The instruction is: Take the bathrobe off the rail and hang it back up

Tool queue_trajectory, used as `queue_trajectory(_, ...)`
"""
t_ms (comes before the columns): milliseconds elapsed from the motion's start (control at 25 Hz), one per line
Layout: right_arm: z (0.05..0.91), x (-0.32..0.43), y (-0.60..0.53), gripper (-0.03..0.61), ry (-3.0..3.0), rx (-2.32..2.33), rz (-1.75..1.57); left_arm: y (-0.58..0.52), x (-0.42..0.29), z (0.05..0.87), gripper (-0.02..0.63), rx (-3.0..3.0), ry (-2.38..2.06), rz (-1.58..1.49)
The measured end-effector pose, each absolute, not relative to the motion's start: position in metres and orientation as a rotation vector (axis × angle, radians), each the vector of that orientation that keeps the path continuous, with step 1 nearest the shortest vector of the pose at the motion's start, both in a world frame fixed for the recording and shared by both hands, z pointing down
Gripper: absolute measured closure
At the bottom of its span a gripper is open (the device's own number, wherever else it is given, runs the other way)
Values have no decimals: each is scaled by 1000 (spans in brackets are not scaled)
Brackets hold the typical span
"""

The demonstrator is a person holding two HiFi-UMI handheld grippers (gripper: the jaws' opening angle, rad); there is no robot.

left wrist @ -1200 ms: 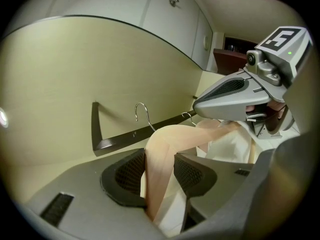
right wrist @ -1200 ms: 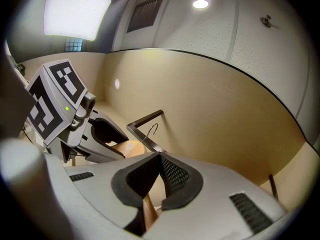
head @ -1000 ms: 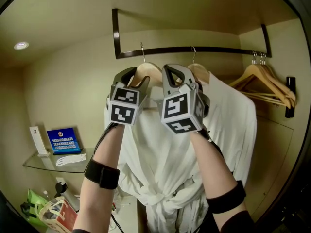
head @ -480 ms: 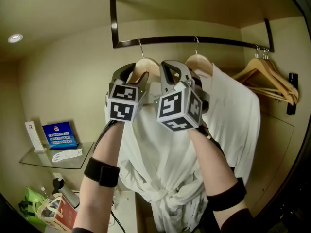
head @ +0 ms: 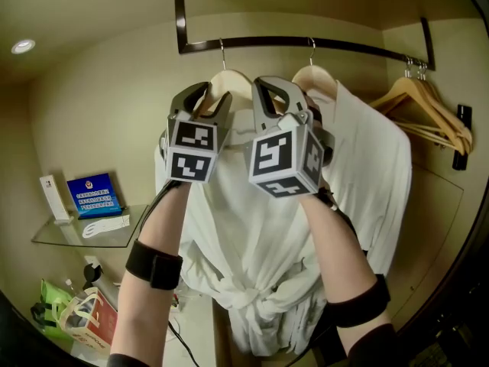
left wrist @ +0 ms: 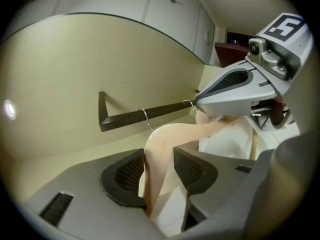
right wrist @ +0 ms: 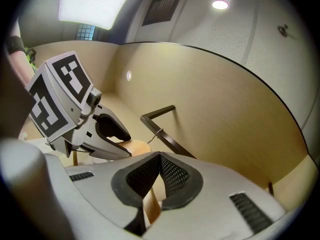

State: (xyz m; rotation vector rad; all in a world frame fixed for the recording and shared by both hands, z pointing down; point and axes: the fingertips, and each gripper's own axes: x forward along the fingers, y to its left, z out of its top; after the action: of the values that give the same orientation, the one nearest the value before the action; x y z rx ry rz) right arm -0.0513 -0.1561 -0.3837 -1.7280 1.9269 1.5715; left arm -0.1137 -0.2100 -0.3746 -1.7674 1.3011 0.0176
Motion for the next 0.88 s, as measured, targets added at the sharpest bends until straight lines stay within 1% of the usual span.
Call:
queue_trajectory(120,-379,-43,-151,555,1946,-1697,1543,-199,-116,-362,428,-1705,1309,-10)
queue_trajectory(320,-346,-37,-141,555,2030,-1642,1501,-185,-125,-310,436,-1804,1348,-10)
queue_trajectory(480,-312,-26,-137,555,2142,-1601,1402,-176,-132,-269,511,-1882,1402,4)
queue_trajectory(560,-287,-24,-136,555,2210,-1577,1335,-173,-141,-242,530,-1927,1435,-2)
queue_trajectory(720,-234,-14,-138,555,2279,-1548,1234,-172,-161,-183,609,-1991,1515,0)
queue_trajectory(880,-160,-7,-134,557,2398,-1519,1059,-164,-179,-100,609,-2145,1591,-36)
